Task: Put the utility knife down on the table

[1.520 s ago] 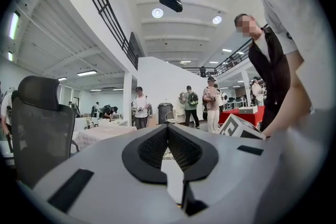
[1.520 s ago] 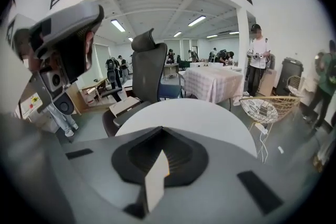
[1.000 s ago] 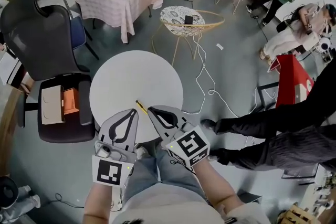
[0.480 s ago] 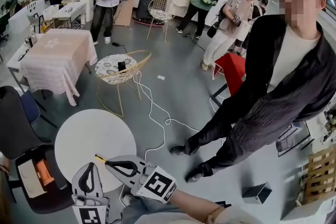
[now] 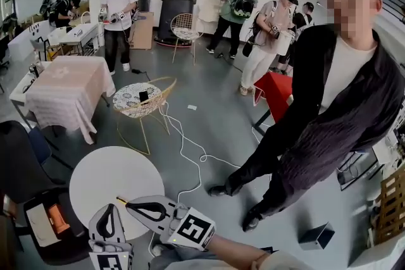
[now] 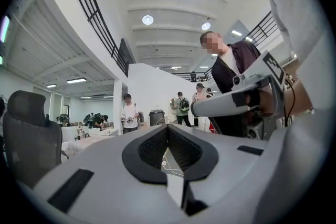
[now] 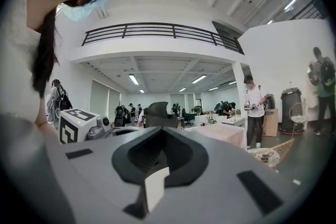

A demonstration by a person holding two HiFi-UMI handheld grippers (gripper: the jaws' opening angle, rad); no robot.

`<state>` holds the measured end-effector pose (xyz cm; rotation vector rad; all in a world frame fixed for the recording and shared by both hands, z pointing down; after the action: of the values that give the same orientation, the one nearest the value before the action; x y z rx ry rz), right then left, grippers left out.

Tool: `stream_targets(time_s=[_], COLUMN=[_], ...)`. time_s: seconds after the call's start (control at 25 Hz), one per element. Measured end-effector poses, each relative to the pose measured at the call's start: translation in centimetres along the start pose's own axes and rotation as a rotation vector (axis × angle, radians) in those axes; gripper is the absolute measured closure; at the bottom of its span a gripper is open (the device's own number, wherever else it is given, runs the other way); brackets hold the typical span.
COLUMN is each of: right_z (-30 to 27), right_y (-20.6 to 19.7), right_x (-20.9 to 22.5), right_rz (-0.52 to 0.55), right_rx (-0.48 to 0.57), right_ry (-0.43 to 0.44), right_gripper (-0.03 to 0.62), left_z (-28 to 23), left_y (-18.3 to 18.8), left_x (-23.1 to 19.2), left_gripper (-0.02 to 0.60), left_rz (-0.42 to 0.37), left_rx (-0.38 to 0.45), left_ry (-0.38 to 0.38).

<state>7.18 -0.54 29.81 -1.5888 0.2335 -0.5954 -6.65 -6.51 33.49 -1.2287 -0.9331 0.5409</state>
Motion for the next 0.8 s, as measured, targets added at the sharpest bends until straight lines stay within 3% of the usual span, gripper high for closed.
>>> stream_targets(time_s=[0.4,0.8], right_z=[-0.7,-2.2], right_y=[0.5,0.3], right_x=[0.7,0.4], right_rz=[0.022,0.032], right_rx=[0.013,-0.003], right_ry=[0.025,0.06], right_gripper=[0.586,0.588], left_z=[-1.0,0.2], left_y=[0.8,1.1], left_x=[-0.2,-1.1], left_gripper=[0.572,0.572], left_rz=[-0.035,-0.018], left_rx=[-0.03,-0.033], left_ry=[-0.025,0.021])
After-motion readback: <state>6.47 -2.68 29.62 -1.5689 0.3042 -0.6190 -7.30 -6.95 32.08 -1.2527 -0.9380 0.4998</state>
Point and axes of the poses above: the fingertips, and each gripper's own axes: z backward along the fingers, x to its right, y out of its top, the point moved 8 cm from there along z, backward along the fingers, and after that the axes turned 11 degrees about -z, right-handed, at the moved point
